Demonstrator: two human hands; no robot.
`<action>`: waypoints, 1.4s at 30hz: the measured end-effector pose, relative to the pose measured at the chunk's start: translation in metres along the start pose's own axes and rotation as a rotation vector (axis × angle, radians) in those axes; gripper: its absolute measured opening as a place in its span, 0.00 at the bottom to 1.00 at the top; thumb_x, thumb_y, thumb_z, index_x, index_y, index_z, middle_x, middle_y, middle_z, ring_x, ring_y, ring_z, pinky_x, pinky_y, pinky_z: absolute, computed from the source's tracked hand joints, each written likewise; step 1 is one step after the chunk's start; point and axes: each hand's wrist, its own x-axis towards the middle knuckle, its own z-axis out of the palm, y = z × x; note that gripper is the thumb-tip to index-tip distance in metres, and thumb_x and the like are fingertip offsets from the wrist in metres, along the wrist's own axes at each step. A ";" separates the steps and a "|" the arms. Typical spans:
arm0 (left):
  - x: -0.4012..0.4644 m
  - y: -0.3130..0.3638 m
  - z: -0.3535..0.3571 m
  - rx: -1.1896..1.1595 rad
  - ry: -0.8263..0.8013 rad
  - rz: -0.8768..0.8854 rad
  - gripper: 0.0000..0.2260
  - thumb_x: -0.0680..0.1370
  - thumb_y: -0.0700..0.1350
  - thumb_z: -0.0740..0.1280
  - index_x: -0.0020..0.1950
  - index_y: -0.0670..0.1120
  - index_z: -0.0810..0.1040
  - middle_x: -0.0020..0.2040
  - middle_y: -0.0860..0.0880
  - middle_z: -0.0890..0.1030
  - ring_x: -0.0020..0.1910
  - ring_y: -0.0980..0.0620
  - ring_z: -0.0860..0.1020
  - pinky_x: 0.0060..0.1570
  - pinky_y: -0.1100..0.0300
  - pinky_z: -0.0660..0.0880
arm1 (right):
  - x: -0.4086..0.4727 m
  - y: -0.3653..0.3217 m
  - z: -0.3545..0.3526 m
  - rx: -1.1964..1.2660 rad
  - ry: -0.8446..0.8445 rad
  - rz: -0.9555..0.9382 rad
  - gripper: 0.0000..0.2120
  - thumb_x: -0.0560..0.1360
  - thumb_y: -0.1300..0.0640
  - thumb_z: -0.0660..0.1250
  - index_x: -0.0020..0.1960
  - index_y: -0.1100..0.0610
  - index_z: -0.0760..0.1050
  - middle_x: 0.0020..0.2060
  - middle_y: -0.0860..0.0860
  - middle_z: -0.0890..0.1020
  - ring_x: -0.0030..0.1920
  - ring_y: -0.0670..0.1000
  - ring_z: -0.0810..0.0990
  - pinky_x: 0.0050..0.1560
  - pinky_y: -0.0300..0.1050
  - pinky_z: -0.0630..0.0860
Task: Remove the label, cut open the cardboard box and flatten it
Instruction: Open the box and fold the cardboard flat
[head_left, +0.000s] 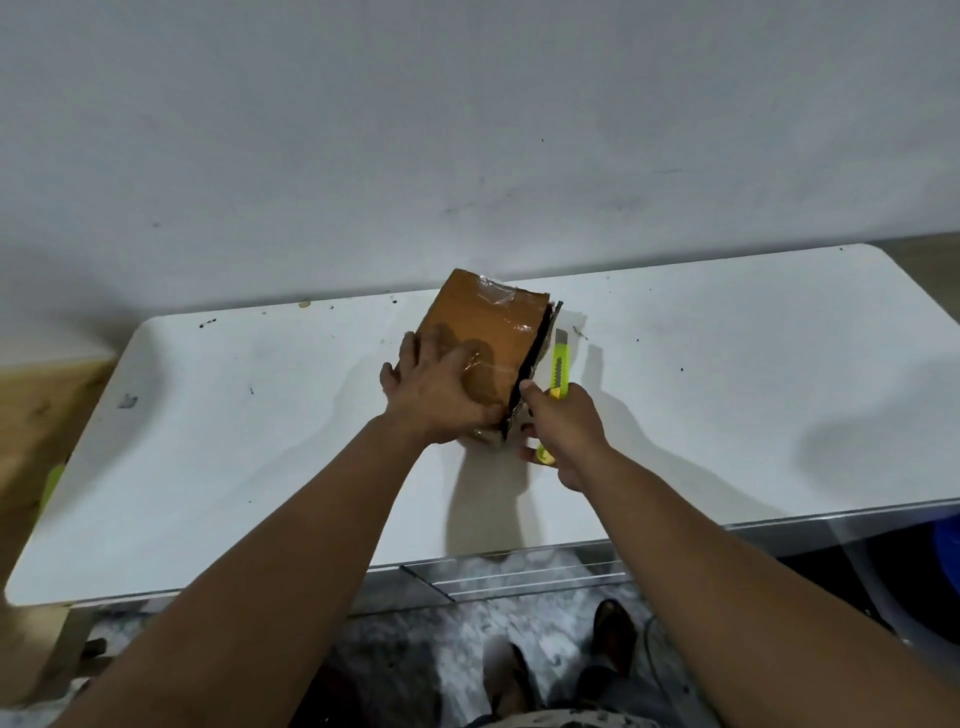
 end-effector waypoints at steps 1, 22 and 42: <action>0.000 0.000 -0.002 0.000 -0.024 -0.007 0.41 0.60 0.67 0.69 0.72 0.68 0.60 0.81 0.51 0.48 0.80 0.44 0.43 0.74 0.37 0.48 | 0.002 0.001 0.001 -0.004 0.003 -0.004 0.18 0.75 0.48 0.69 0.55 0.62 0.73 0.45 0.58 0.79 0.43 0.58 0.80 0.32 0.50 0.81; -0.007 -0.033 -0.055 -1.378 0.120 -0.152 0.23 0.79 0.61 0.53 0.62 0.51 0.79 0.61 0.43 0.79 0.54 0.44 0.79 0.56 0.39 0.80 | 0.036 0.003 -0.066 -0.573 0.309 -0.361 0.06 0.75 0.63 0.60 0.41 0.58 0.65 0.34 0.54 0.71 0.38 0.60 0.73 0.35 0.49 0.70; -0.002 -0.041 -0.004 0.392 0.119 0.571 0.22 0.79 0.55 0.53 0.72 0.60 0.71 0.73 0.49 0.71 0.69 0.41 0.69 0.62 0.41 0.71 | 0.055 -0.013 -0.105 -0.912 0.495 -0.567 0.05 0.77 0.62 0.61 0.52 0.62 0.70 0.49 0.62 0.75 0.48 0.66 0.77 0.41 0.51 0.68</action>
